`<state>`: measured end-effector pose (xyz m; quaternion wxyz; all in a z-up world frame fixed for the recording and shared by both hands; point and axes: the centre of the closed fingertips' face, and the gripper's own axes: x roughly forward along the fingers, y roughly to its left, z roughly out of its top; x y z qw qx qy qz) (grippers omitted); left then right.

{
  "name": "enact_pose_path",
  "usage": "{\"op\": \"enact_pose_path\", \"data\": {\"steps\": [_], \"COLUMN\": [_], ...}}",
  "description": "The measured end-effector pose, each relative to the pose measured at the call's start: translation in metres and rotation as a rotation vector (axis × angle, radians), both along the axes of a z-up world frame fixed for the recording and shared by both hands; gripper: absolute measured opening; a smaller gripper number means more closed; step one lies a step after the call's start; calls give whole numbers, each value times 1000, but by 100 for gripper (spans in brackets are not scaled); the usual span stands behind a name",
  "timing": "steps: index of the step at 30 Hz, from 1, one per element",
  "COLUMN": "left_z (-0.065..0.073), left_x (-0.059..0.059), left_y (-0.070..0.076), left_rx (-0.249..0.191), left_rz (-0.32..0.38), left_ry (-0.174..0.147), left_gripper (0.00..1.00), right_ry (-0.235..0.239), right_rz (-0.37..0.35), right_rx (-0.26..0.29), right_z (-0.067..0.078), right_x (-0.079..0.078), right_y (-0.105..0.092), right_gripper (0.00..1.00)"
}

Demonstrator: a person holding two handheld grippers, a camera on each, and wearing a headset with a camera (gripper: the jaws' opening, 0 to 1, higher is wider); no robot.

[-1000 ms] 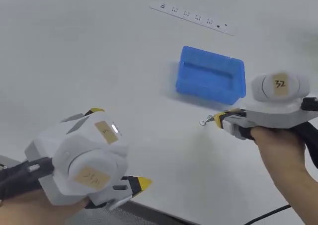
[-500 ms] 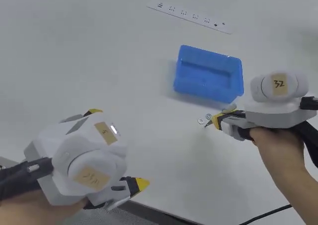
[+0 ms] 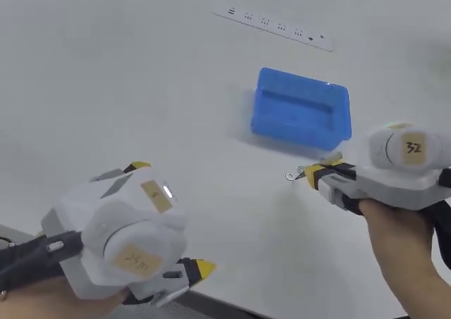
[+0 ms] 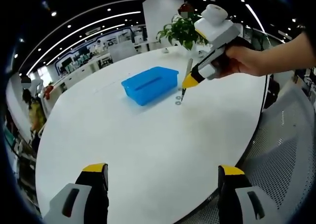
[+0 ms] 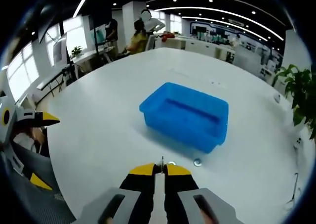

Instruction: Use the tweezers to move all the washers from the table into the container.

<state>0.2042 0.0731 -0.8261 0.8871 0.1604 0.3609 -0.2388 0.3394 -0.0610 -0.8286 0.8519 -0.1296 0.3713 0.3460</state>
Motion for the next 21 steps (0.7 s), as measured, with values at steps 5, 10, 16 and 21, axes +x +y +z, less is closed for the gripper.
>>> {"op": "enact_pose_path", "data": {"steps": [5, 10, 16, 21], "left_z": [0, 0, -1, -1], "left_x": [0, 0, 0, 0], "left_y": [1, 3, 2, 2], "left_rx": [1, 5, 8, 12], "left_rz": [5, 12, 5, 6], "left_ry": [2, 2, 5, 1], "left_gripper": [94, 94, 94, 94], "right_ry": [43, 34, 33, 25], "right_rz": [-4, -16, -15, -8], "right_rx": [-9, 11, -6, -8], "right_z": [-5, -1, -3, -2], "right_x": [1, 4, 5, 5], "right_y": [4, 6, 5, 7], "right_gripper": [3, 3, 3, 3]}}
